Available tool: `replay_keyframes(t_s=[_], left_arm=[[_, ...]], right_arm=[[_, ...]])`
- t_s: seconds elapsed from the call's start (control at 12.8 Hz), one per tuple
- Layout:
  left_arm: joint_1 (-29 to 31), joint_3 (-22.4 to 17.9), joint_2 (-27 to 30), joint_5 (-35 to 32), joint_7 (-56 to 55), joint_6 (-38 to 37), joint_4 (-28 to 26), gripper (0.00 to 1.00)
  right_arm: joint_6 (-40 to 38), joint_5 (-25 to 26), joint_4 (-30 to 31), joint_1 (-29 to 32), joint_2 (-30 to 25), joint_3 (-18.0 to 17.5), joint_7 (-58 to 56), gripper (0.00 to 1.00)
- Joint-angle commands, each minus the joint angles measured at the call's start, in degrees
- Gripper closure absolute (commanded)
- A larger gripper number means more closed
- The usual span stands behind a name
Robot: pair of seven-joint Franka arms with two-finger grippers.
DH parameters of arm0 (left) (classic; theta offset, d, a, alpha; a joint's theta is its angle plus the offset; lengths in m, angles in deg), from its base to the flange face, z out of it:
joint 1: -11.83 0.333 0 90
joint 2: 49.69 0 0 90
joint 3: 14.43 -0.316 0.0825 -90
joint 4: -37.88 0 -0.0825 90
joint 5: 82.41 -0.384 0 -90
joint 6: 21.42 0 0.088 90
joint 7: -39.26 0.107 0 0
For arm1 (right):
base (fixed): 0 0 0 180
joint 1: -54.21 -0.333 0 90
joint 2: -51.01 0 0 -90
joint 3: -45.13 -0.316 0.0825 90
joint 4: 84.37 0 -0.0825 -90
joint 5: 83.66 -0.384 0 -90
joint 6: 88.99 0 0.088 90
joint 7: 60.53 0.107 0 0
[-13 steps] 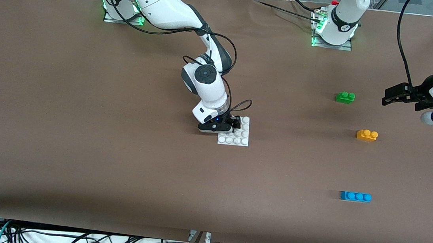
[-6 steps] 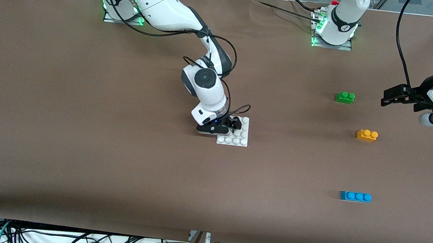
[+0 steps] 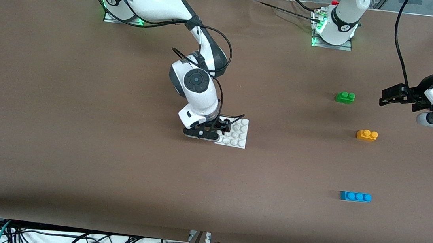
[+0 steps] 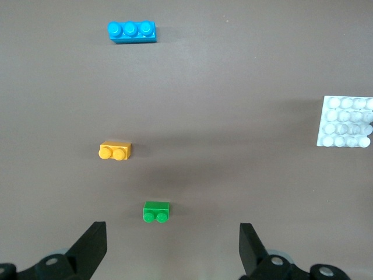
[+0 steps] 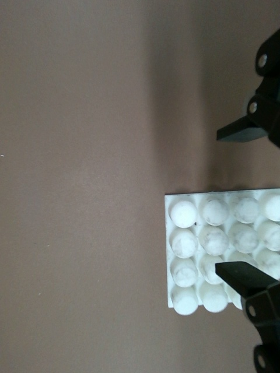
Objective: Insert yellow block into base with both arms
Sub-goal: 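Release the plate with the right gripper while the left gripper reaches the yellow block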
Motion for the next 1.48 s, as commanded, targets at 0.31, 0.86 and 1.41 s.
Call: replay_keyframes(t_s=[0.31, 0.86, 1.41], left_arm=[[0.2, -0.2, -0.5, 0.9, 1.4, 1.6, 0.4, 0.0], [4.1, -0.3, -7.3, -1.2, 1.8, 7.9, -4.7, 0.0], [10.0, -0.5, -13.2, -2.6, 18.0, 24.9, -15.3, 0.0]], right_arm=[[-17.1, -1.1, 0.5, 14.6, -13.7, 0.1, -12.8, 0.01], [-27.8, -1.1, 21.1, 32.5, -39.9, -0.4, -37.3, 0.01], [-37.3, 3.2, 19.6, 39.4, -46.7, -5.8, -35.0, 0.01]])
